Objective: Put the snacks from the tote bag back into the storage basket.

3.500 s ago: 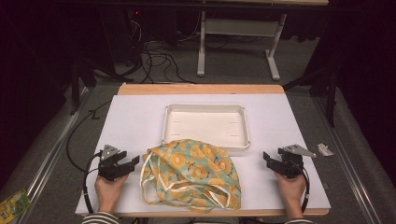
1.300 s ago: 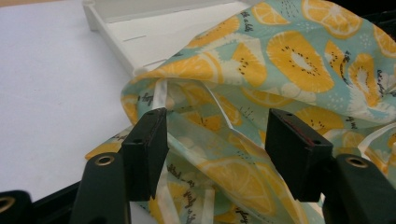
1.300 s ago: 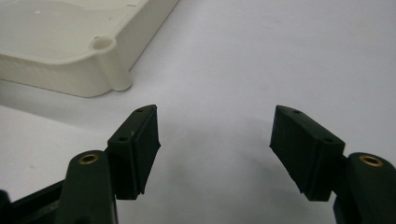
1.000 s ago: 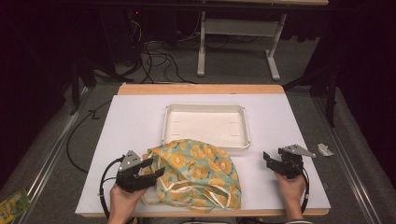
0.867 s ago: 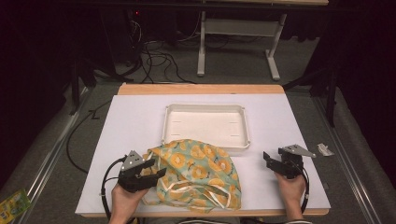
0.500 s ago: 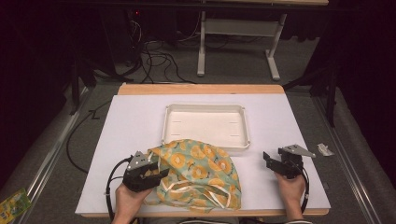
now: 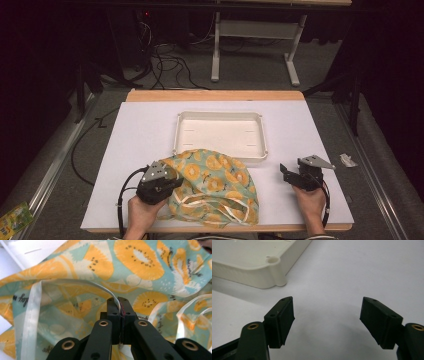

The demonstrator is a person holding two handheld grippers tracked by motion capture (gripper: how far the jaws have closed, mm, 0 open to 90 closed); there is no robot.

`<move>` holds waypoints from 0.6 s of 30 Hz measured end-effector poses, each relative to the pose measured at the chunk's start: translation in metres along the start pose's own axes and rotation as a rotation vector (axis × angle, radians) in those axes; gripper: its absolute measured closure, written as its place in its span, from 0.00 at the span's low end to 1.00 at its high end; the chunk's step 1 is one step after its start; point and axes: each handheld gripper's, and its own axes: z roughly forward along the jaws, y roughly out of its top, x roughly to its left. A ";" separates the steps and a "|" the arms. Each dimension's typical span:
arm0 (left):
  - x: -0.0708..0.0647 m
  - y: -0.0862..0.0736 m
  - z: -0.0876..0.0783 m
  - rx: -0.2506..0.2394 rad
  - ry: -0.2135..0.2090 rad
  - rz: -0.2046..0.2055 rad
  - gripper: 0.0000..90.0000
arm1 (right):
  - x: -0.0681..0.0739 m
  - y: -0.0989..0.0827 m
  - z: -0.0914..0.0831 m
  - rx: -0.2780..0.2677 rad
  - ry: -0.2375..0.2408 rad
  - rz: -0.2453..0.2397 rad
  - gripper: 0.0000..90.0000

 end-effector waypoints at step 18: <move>-0.006 0.016 -0.006 -0.089 -0.024 0.020 1.00 | 0.012 0.001 -0.013 0.005 0.130 -0.058 0.59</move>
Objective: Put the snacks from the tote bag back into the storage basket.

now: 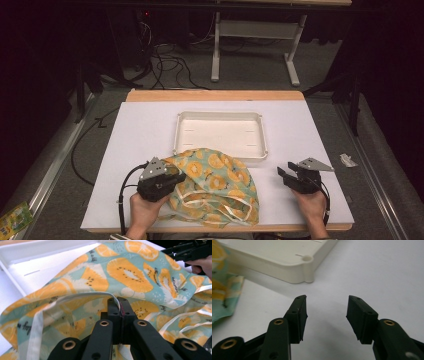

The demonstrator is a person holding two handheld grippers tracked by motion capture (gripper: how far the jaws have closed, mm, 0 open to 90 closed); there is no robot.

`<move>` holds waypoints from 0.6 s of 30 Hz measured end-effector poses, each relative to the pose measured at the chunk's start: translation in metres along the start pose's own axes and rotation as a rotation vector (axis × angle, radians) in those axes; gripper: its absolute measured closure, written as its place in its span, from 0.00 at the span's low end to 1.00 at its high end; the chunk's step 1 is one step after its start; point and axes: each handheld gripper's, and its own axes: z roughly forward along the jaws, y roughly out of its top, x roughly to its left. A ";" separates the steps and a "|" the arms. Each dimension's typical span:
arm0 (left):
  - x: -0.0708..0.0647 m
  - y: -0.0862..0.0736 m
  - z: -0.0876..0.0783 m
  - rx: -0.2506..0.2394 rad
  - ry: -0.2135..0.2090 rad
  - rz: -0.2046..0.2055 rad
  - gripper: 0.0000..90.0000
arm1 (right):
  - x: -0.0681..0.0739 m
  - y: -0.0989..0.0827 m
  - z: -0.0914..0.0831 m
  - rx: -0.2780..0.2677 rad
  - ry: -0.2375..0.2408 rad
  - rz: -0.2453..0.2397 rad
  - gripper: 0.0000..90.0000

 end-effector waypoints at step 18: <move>-0.005 0.004 0.000 -0.023 -0.007 0.020 1.00 | 0.053 0.022 -0.037 -0.083 0.240 -0.088 0.56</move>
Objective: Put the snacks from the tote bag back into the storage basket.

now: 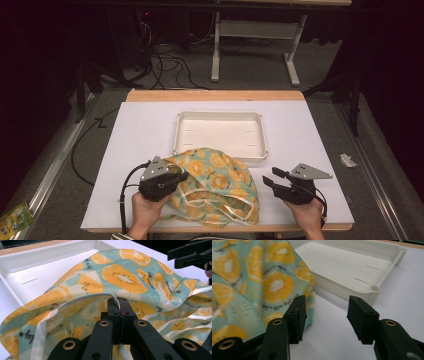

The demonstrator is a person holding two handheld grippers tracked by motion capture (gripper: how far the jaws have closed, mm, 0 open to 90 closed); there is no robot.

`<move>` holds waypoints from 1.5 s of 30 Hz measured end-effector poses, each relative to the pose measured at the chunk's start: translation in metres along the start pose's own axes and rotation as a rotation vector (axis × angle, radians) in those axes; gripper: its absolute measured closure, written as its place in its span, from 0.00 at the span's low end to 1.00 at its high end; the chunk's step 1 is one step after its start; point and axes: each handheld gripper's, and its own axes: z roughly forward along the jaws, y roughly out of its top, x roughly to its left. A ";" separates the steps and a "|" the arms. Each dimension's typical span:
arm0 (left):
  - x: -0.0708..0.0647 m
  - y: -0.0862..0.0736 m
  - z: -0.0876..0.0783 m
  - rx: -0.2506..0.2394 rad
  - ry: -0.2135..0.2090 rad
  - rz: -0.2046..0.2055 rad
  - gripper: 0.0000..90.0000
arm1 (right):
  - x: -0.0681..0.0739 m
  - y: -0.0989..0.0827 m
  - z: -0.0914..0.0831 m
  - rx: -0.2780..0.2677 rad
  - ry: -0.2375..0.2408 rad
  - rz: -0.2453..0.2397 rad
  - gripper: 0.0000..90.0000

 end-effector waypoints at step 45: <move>-0.012 0.009 0.002 -0.020 -0.034 0.031 1.00 | 0.060 0.027 0.033 0.066 0.155 -0.182 1.00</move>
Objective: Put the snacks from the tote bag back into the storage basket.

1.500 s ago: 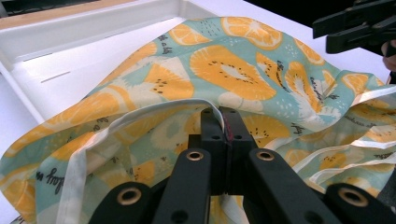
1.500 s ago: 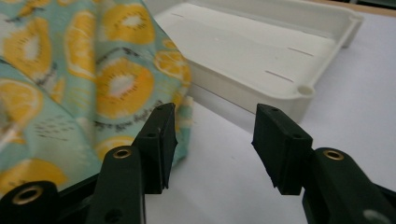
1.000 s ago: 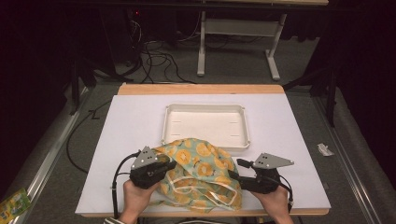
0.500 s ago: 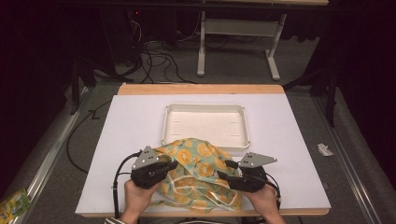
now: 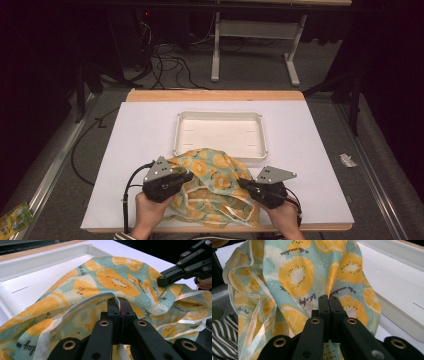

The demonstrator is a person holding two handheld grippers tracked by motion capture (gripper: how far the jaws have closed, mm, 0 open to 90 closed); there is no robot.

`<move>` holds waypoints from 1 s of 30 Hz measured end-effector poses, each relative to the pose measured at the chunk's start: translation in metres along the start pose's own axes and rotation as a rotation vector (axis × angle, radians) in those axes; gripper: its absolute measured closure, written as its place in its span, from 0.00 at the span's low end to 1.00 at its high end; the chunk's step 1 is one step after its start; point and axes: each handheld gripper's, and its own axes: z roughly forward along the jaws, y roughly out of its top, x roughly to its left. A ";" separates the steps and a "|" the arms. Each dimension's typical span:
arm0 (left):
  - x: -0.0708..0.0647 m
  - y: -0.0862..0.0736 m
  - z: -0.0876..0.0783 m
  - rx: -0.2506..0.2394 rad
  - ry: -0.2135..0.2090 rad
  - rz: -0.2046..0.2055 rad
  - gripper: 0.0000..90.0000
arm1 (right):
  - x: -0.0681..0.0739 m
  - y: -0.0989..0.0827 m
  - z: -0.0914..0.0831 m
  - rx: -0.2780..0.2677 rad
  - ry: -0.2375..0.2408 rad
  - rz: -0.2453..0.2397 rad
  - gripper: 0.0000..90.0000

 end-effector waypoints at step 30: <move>-0.014 0.019 0.001 -0.034 -0.047 0.050 1.00 | -0.044 -0.030 -0.035 -0.037 -0.155 0.133 1.00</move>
